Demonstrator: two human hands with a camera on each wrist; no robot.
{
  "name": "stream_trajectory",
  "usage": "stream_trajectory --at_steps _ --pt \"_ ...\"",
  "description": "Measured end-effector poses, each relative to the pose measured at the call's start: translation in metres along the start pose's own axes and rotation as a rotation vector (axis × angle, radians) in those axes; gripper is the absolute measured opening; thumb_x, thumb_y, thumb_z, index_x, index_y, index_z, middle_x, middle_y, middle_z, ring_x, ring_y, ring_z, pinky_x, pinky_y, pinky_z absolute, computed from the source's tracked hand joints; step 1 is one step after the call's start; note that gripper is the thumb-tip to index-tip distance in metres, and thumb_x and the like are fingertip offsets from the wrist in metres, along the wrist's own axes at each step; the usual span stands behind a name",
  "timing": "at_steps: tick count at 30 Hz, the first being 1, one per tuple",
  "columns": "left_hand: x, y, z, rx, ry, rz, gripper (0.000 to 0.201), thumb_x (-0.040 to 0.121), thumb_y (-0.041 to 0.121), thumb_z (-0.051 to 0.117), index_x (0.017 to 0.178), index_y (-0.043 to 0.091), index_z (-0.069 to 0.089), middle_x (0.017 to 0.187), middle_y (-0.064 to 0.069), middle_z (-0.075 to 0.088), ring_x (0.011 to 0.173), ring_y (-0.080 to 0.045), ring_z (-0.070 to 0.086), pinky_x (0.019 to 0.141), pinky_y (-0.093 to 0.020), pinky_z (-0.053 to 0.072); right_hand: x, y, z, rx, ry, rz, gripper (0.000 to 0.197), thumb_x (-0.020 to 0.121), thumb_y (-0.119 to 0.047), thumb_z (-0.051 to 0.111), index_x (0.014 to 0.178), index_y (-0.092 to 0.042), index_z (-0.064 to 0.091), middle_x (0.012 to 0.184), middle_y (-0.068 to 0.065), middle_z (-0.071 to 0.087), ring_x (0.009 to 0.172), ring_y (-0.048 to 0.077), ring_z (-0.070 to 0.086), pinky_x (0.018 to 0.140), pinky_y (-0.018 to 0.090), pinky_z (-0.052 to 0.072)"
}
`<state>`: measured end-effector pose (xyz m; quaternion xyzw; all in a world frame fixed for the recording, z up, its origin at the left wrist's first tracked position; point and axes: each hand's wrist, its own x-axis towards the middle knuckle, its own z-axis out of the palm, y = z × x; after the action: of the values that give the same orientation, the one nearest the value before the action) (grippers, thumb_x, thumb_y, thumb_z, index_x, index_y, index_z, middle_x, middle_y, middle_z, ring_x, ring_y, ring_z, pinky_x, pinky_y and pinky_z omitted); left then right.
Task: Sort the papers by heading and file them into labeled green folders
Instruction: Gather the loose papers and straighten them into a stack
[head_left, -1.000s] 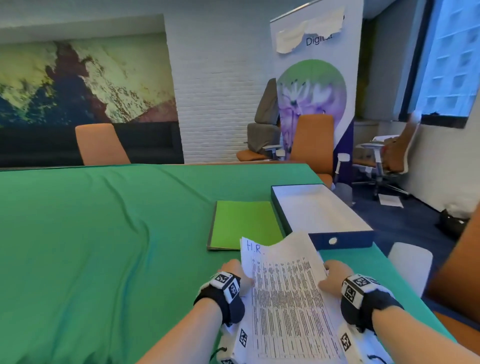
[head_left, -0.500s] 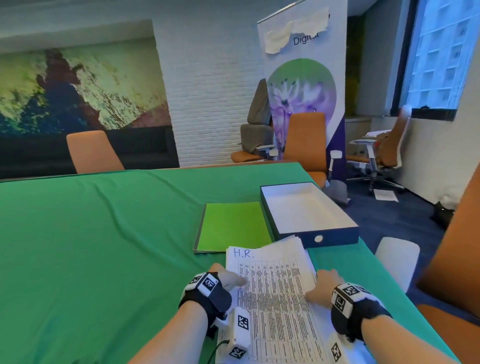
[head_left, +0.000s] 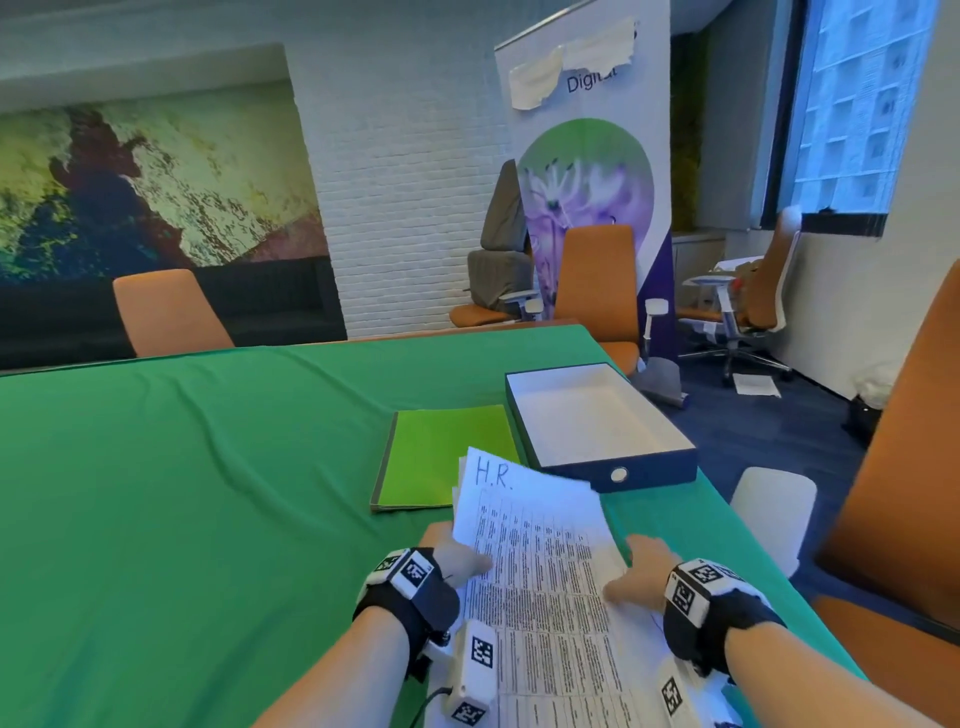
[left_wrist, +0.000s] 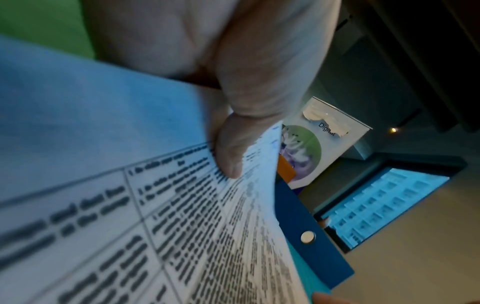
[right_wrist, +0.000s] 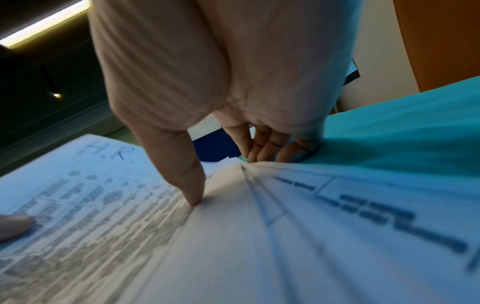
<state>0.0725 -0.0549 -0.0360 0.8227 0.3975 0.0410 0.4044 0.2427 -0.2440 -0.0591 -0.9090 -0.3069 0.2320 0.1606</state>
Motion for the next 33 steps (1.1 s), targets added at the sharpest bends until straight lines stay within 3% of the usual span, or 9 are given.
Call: stream_trajectory --at_steps 3,7,12,18,20,22,24,27,33 --pt "-0.009 0.001 -0.017 -0.117 0.051 0.075 0.022 0.080 0.021 0.072 0.087 0.005 0.058 0.086 -0.010 0.060 0.076 -0.022 0.056 0.068 -0.029 0.046 -0.012 -0.006 -0.015 0.235 0.044 -0.043 0.080 0.075 -0.034 0.072 0.140 -0.008 0.033 0.132 0.009 0.049 0.112 0.021 0.053 0.093 0.030 0.044" --pt "-0.034 0.031 -0.057 -0.409 0.224 0.198 0.036 0.081 0.006 0.069 0.115 0.006 0.058 0.107 -0.009 0.063 0.104 -0.029 0.058 0.088 -0.034 0.044 -0.025 -0.043 -0.053 0.548 0.274 -0.287 0.044 0.081 -0.019 0.069 0.122 -0.013 0.053 0.114 0.004 0.063 0.096 0.015 0.061 0.086 0.031 0.051" --pt "-0.059 0.081 -0.096 -0.633 0.541 0.455 0.041 0.081 0.001 0.066 0.116 0.016 0.053 0.102 0.002 0.063 0.092 -0.019 0.061 0.083 -0.028 0.045 -0.060 -0.109 -0.094 0.815 0.473 -0.533 0.019 0.090 -0.008 0.053 0.106 -0.017 0.057 0.104 0.003 0.067 0.092 0.021 0.065 0.081 0.040 0.055" --pt "-0.068 0.075 -0.095 -0.587 0.695 0.492 0.087 0.069 0.004 0.079 0.133 0.024 0.023 0.109 0.001 0.054 0.078 -0.005 0.058 0.066 -0.013 0.043 -0.067 -0.126 -0.084 0.810 0.516 -0.549 0.056 0.087 -0.003 0.056 0.137 -0.014 0.032 0.122 0.010 0.054 0.088 0.018 0.061 0.065 0.019 0.049" --pt "-0.072 0.073 -0.099 -0.515 0.776 0.545 0.097 0.068 0.003 0.080 0.140 0.023 0.018 0.117 0.001 0.042 0.086 0.006 0.051 0.073 -0.001 0.038 -0.064 -0.127 -0.088 0.759 0.591 -0.559 0.075 0.086 0.000 0.056 0.146 -0.022 0.017 0.138 0.009 0.041 0.110 0.024 0.056 0.084 0.023 0.047" --pt "-0.074 0.072 -0.101 -0.372 0.838 0.621 0.096 0.069 0.008 0.080 0.142 0.022 0.020 0.132 -0.004 0.037 0.106 0.007 0.040 0.094 -0.004 0.028 -0.065 -0.128 -0.094 0.646 0.680 -0.597 0.086 0.084 0.003 0.055 0.148 -0.029 0.008 0.140 0.009 0.038 0.119 0.028 0.049 0.098 0.032 0.042" --pt "-0.072 0.069 -0.100 -0.181 0.861 0.670 0.086 0.072 0.012 0.078 0.140 0.020 0.028 0.139 -0.006 0.036 0.114 -0.001 0.032 0.099 -0.018 0.027 -0.067 -0.130 -0.095 0.444 0.727 -0.660 0.087 0.084 0.005 0.051 0.148 -0.033 0.008 0.127 0.005 0.039 0.095 0.023 0.054 0.083 0.027 0.042" --pt "-0.067 0.067 -0.104 -0.083 0.865 0.665 0.065 0.072 0.017 0.078 0.126 0.018 0.044 0.124 -0.006 0.043 0.101 -0.011 0.042 0.092 -0.032 0.044 -0.068 -0.132 -0.098 0.270 0.768 -0.693 0.079 0.085 0.007 0.045 0.148 -0.032 0.018 0.117 -0.002 0.033 0.079 0.021 0.048 0.072 0.019 0.038" --pt "-0.052 0.063 -0.119 -0.082 0.830 0.656 0.041 0.083 0.020 0.067 0.118 0.017 0.044 0.105 -0.003 0.051 0.086 -0.018 0.049 0.076 -0.026 0.037 -0.057 -0.135 -0.104 0.284 0.744 -0.657 0.060 0.090 -0.001 0.043 0.145 -0.023 0.034 0.124 0.007 0.044 0.098 0.021 0.051 0.083 0.016 0.033"
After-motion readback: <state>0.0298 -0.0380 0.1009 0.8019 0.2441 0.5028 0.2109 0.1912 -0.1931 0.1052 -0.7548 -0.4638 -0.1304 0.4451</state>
